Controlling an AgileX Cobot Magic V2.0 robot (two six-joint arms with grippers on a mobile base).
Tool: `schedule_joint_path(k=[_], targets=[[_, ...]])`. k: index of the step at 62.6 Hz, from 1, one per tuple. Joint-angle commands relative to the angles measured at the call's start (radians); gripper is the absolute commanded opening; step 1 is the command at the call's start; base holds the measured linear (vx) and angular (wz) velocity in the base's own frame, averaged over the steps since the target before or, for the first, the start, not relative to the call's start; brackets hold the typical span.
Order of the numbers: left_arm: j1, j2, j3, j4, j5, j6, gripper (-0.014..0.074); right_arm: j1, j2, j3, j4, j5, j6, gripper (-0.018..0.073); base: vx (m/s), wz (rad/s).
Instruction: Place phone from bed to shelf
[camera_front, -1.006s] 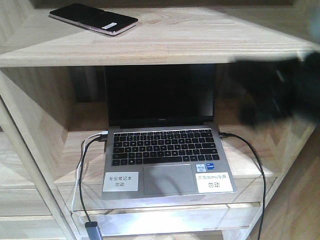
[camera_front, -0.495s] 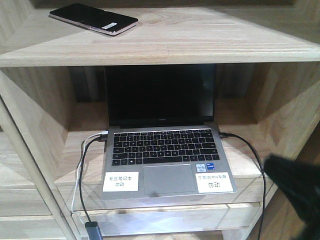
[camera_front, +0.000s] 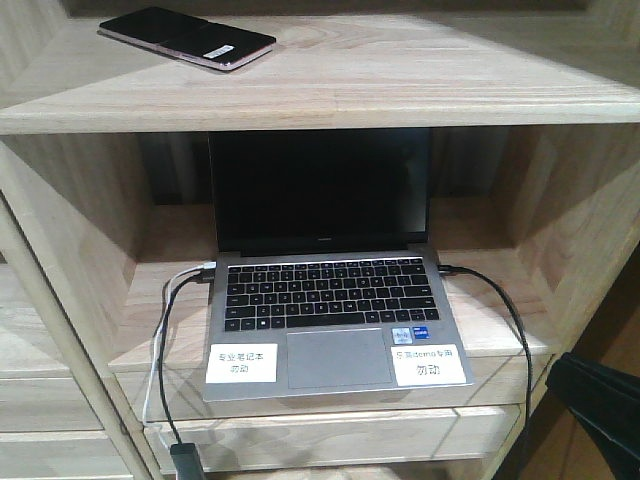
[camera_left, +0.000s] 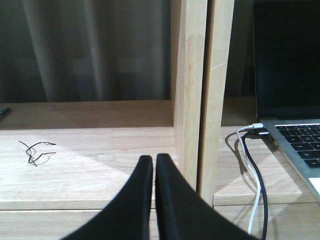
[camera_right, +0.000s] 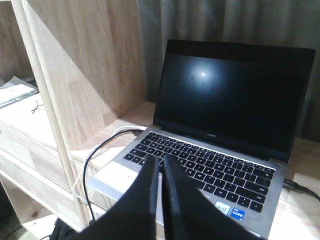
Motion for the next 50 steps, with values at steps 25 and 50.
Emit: schedule_joint_path(k=[25,50], targets=[[0.000,-0.008,0.007,-0.009,-0.070,0.000,0.0001,-0.005,0.007,-0.028,0.014,-0.066,-0.003,-0.0005,0.00,0.00],[0.000,-0.008,0.007,-0.009,-0.070,0.000,0.0001,-0.005,0.007,-0.028,-0.106,-0.084,0.115,-0.0005,0.00,0.00]])
